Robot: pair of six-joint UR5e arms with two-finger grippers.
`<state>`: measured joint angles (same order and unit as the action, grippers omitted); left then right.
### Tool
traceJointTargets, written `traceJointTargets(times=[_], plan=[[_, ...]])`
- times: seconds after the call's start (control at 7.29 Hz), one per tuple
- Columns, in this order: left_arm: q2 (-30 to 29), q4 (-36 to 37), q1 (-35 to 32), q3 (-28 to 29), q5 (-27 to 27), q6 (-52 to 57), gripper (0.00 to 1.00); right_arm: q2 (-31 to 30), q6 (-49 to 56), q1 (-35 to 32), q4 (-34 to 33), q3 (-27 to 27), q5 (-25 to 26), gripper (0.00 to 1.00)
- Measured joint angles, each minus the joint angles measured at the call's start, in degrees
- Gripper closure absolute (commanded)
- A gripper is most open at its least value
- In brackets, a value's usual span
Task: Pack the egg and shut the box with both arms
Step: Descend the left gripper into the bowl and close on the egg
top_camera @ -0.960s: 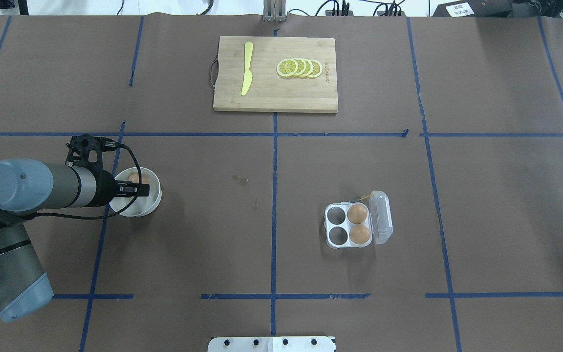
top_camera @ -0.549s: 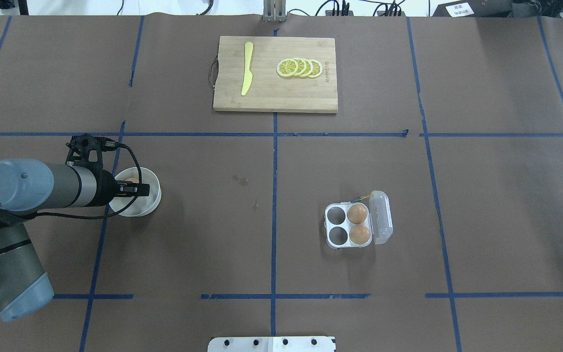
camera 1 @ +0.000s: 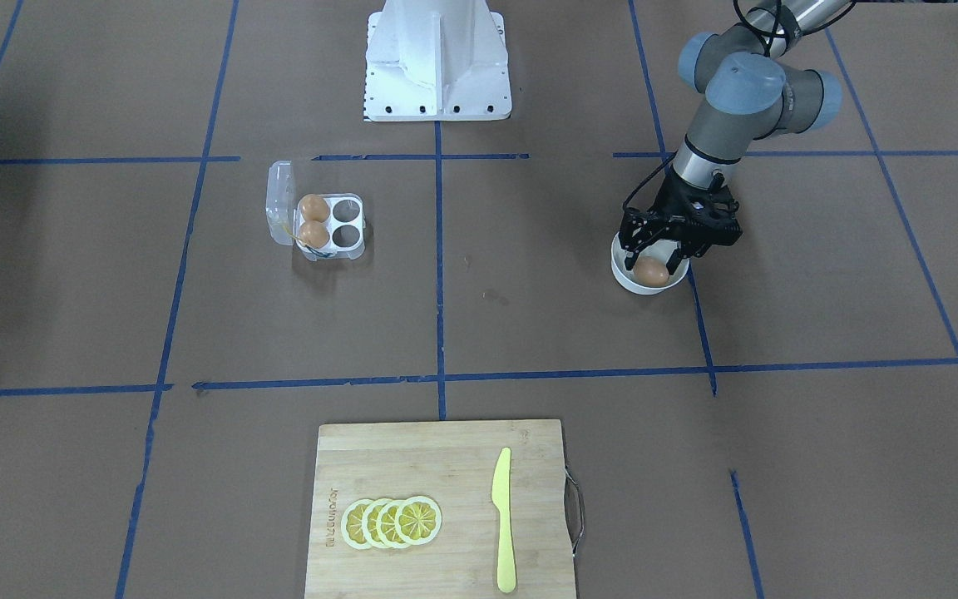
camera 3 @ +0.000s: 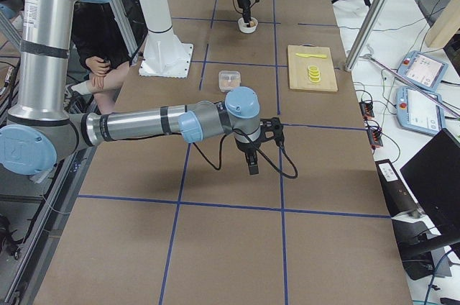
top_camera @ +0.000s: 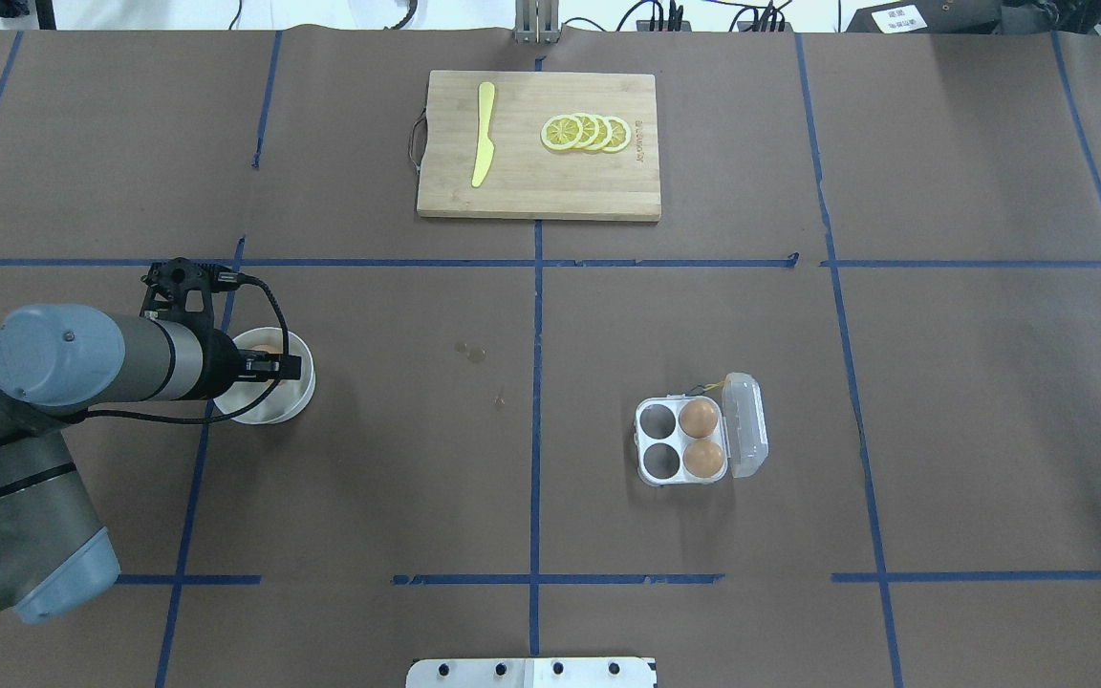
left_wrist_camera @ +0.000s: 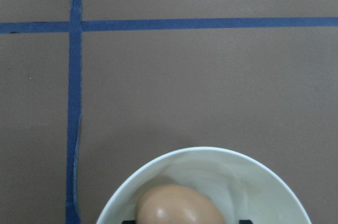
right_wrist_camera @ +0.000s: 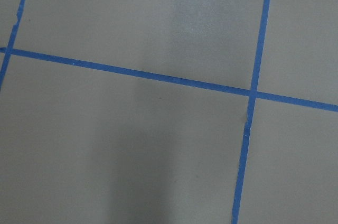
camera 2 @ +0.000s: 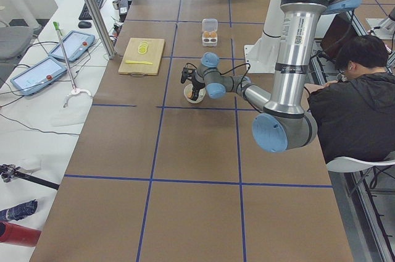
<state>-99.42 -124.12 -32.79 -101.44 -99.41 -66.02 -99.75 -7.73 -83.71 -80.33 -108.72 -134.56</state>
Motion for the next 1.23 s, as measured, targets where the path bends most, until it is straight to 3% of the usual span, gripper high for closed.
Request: traceJointTargets(times=[1.1, 1.23], plan=[[-0.96, 1.92, -0.02, 1.02, 0.44, -0.34, 0.33, 0.16, 0.08, 0.00, 0.00, 0.00, 0.05, 0.00], [-0.97, 1.94, -0.02, 1.03, 0.46, -0.34, 0.38, 0.17, 0.09, 0.00, 0.00, 0.00, 0.03, 0.00]])
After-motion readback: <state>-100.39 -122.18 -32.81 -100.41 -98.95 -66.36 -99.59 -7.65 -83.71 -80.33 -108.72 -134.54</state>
